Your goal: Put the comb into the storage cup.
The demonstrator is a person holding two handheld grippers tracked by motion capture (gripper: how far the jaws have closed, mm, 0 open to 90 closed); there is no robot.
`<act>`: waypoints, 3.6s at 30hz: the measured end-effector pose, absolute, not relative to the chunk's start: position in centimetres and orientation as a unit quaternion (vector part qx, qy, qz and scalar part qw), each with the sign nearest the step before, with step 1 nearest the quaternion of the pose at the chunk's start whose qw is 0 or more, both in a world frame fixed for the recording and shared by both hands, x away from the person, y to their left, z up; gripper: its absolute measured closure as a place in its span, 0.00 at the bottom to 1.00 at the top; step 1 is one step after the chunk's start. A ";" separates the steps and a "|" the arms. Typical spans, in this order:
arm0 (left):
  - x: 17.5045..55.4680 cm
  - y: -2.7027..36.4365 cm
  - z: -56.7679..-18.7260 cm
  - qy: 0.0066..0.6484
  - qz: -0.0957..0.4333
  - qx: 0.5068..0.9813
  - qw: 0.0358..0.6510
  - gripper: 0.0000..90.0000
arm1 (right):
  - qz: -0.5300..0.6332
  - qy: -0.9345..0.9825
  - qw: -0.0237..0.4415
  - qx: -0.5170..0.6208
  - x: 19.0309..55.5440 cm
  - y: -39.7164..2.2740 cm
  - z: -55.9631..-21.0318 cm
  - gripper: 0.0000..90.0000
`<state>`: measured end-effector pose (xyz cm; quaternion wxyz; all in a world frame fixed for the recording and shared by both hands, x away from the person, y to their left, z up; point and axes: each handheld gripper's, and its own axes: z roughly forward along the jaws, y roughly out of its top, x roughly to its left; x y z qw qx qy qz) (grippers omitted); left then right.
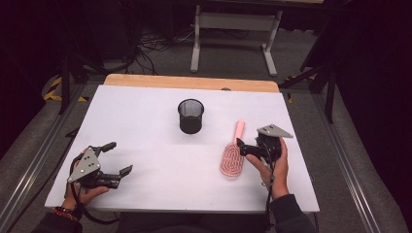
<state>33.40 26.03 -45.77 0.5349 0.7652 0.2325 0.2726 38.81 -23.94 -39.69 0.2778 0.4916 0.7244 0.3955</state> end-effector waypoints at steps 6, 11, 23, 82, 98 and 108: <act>33.3 26.0 -45.7 0.228 0.271 0.767 0.535 0.09 | 0.344 0.730 0.255 0.532 41.9 -22.8 -39.0 0.21; 33.3 26.0 -45.7 0.226 0.268 0.766 0.538 0.09 | 0.298 0.737 0.219 0.566 43.9 -22.0 -39.8 0.24; 33.3 26.0 -45.8 0.223 0.265 0.771 0.535 0.10 | 0.247 0.731 0.132 0.622 46.5 -22.0 -42.3 0.34; 33.4 24.9 -46.0 0.227 0.259 0.783 0.518 0.12 | 0.428 0.690 0.110 0.573 43.9 -25.3 -38.9 0.77; 33.5 23.2 -45.8 0.222 0.247 0.788 0.519 0.12 | 0.537 0.658 0.113 0.516 41.5 -25.1 -37.8 0.77; 33.9 21.7 -45.3 0.221 0.236 0.784 0.530 0.13 | 0.584 0.646 0.113 0.479 41.0 -22.8 -38.0 0.77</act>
